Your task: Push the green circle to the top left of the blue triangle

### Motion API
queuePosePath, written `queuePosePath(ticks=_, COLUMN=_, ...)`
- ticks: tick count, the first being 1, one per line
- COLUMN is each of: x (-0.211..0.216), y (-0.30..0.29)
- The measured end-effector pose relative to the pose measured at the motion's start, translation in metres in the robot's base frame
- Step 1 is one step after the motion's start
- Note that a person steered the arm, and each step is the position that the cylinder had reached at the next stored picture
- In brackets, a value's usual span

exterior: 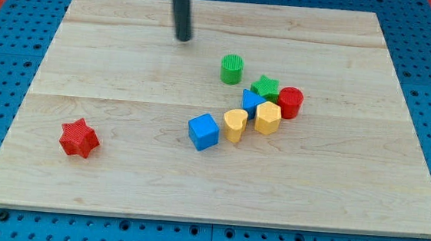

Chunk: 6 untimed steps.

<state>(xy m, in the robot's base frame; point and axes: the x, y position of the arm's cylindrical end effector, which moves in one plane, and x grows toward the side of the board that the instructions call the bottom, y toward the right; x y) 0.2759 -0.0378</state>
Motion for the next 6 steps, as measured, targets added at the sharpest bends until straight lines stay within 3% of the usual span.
queuePosePath(ticks=1, x=-0.006, y=0.078)
queuePosePath(ticks=2, x=0.006, y=0.101)
queuePosePath(ticks=3, x=0.046, y=0.063)
queuePosePath(ticks=4, x=0.082, y=0.061)
queuePosePath(ticks=5, x=0.103, y=-0.001)
queuePosePath(ticks=6, x=0.097, y=0.029)
